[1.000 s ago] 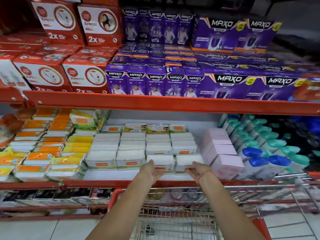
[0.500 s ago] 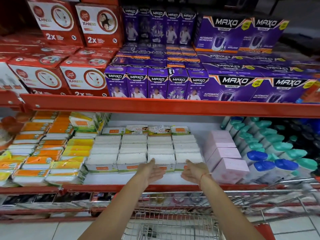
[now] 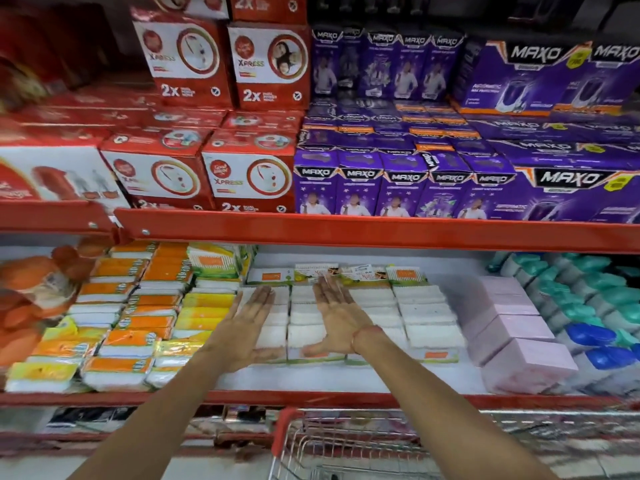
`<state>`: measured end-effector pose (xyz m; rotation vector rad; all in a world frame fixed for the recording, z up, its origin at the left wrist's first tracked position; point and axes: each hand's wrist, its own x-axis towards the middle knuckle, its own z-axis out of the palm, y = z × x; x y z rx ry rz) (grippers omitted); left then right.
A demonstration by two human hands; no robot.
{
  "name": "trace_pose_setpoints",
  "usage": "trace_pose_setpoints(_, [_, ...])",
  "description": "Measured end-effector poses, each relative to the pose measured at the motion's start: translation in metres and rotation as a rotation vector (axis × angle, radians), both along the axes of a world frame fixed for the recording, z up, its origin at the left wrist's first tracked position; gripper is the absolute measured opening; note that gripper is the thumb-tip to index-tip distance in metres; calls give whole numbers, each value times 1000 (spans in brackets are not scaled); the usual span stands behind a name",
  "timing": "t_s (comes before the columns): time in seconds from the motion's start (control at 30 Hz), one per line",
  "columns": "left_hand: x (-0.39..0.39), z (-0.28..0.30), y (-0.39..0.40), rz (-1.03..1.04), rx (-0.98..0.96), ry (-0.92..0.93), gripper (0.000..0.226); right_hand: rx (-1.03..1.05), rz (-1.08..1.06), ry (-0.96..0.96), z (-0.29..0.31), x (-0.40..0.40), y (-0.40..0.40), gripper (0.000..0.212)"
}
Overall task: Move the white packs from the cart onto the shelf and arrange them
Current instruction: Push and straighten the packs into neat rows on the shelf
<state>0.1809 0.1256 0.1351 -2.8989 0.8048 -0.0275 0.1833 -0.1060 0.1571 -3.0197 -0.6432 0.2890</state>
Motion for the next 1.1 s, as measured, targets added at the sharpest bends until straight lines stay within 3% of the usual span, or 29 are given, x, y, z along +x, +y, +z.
trace_pose_setpoints(0.3, [16,-13,10,-24,23,113,118,-23,-61,-43,-34,7,10,131])
trace_pose_setpoints(0.57, [20,-22,15,-69,-15,124,121,-12,-90,-18,-33,9,17,130])
trace_pose_setpoints(0.67, [15,-16,11,-75,-32,115,133,17,-105,-50,-23,2,14,137])
trace_pose_setpoints(0.87, [4,7,-56,-76,-191,111,134,114,-148,-116,3,-20,-67,138])
trace_pose_setpoints(1.1, [1,4,-157,-129,-123,176,131,-28,-183,81,-1,-33,-172,147])
